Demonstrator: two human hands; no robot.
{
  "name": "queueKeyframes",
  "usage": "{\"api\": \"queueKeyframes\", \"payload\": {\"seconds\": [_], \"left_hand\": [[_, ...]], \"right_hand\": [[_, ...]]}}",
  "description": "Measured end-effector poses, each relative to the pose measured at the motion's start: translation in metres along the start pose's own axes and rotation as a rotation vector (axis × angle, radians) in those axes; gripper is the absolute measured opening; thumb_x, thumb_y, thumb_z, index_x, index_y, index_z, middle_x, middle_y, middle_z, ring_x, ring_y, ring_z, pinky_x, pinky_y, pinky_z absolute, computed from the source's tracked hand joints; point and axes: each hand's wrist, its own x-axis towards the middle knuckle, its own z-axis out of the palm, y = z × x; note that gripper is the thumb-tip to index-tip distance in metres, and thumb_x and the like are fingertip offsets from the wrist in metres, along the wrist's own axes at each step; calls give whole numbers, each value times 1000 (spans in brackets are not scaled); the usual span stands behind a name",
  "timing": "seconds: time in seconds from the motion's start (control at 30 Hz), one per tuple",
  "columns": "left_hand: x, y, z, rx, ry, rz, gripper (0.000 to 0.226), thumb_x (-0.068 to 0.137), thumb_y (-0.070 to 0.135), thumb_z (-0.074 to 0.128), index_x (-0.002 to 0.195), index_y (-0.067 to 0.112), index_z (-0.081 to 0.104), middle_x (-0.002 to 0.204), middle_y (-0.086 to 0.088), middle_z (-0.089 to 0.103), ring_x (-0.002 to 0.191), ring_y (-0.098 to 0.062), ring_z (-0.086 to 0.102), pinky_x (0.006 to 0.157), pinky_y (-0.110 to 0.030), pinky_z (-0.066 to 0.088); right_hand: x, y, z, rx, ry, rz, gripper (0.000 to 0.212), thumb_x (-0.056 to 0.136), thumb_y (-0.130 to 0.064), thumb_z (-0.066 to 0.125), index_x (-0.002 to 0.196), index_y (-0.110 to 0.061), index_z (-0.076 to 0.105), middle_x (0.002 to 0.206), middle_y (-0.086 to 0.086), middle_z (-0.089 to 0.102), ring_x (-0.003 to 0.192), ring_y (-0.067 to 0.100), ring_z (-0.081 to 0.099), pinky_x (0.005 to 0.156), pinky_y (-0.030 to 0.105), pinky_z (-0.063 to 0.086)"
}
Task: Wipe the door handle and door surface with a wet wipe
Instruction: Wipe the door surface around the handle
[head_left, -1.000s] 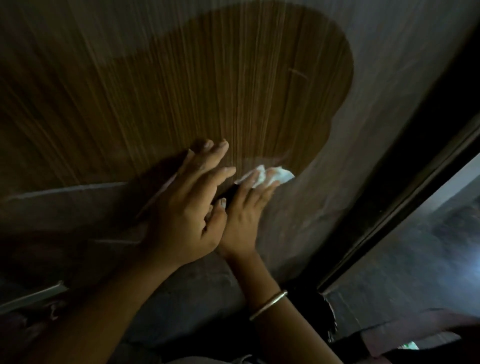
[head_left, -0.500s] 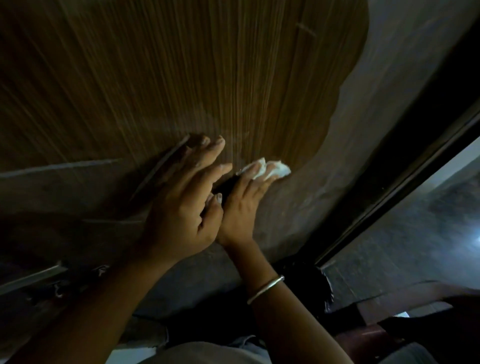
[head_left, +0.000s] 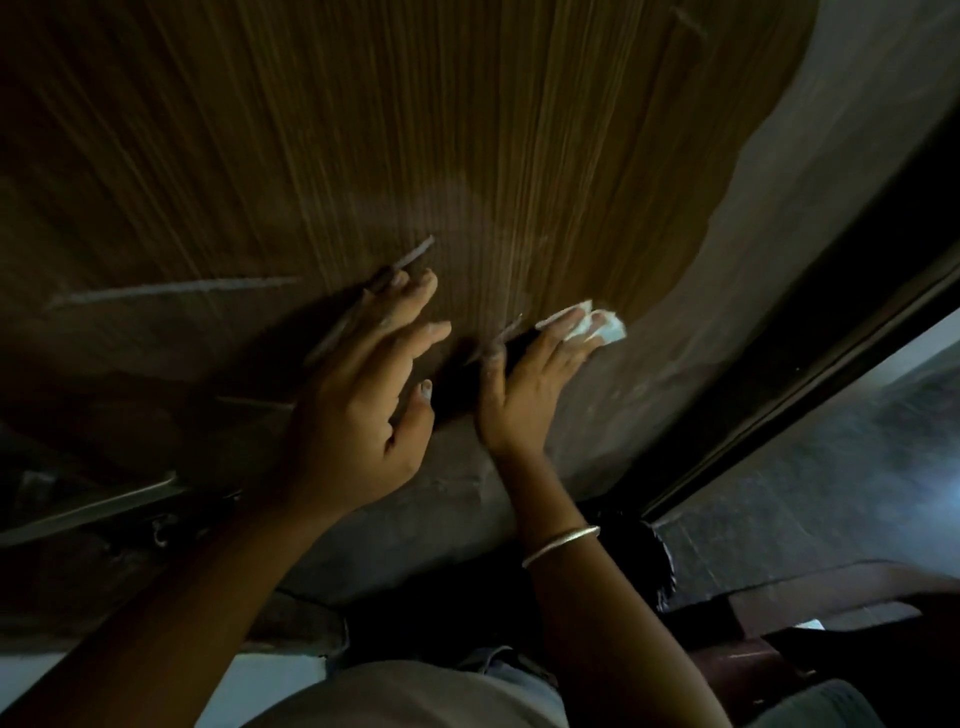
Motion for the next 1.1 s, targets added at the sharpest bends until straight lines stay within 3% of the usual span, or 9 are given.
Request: {"api": "queueKeyframes", "payload": {"seconds": [0.1,0.2,0.33,0.5,0.6,0.77,0.83,0.93,1.1], "left_hand": [[-6,-3,-4,-8,14,-14,35,84,6,49,120,3,49,139,-17,42,136,-30,34,114,-39,28],[-10,-3,-6,-19,12,-6,35,85,5,49,120,3,48,138,-18,42,136,-31,34,114,-38,28],[-13,0,-10,1,1,5,34,86,6,49,120,2,48,138,-17,42,134,-31,36,112,-44,31],[-18,0,-23,51,33,-5,39,84,4,49,122,3,48,138,-16,42,135,-31,35,115,-37,27],[-23,-1,-31,67,54,-27,38,83,3,50,121,0,49,138,-16,43,135,-30,35,115,-35,27],[-34,-5,-46,109,79,-102,34,83,4,51,117,-2,54,137,-17,45,134,-31,37,112,-43,32],[-38,-5,-51,126,95,-107,34,83,4,51,115,-4,54,137,-17,44,135,-30,36,112,-43,32],[-41,-6,-59,138,103,-121,36,82,1,51,117,-5,54,139,-17,42,135,-29,35,113,-37,30],[-43,-14,-76,158,140,-179,39,83,-5,46,121,-5,52,140,-15,41,138,-26,32,114,-39,28]], "right_hand": [[10,4,-7,47,26,166,83,89,-55,28,144,-15,-20,152,11,-27,138,30,-27,115,54,-7],[-17,-1,5,48,-92,236,89,87,-59,27,144,-12,-22,150,13,-32,137,31,-30,114,58,0],[-44,-24,23,-17,-156,-68,88,87,-68,22,142,-17,-24,149,7,-30,136,32,-33,114,55,-7],[-42,-53,36,-317,-209,-582,71,91,-50,34,146,-7,16,152,26,13,140,44,-9,116,54,-1],[-35,-53,24,-382,-198,-720,65,90,-44,39,143,-12,20,152,19,16,141,36,-6,115,53,5],[10,-51,-13,-319,36,-267,73,92,-44,29,146,0,6,152,31,6,139,50,-5,113,55,-5],[19,-64,-14,-261,98,-200,78,91,-45,30,144,6,5,150,35,1,137,52,-9,113,47,-12],[3,-87,5,-340,58,-396,80,90,-49,33,143,6,10,148,37,9,135,55,-6,112,44,-16],[-34,-114,38,-395,-161,-976,64,93,-45,36,143,-8,23,151,23,21,141,36,-8,116,50,-5]]}}
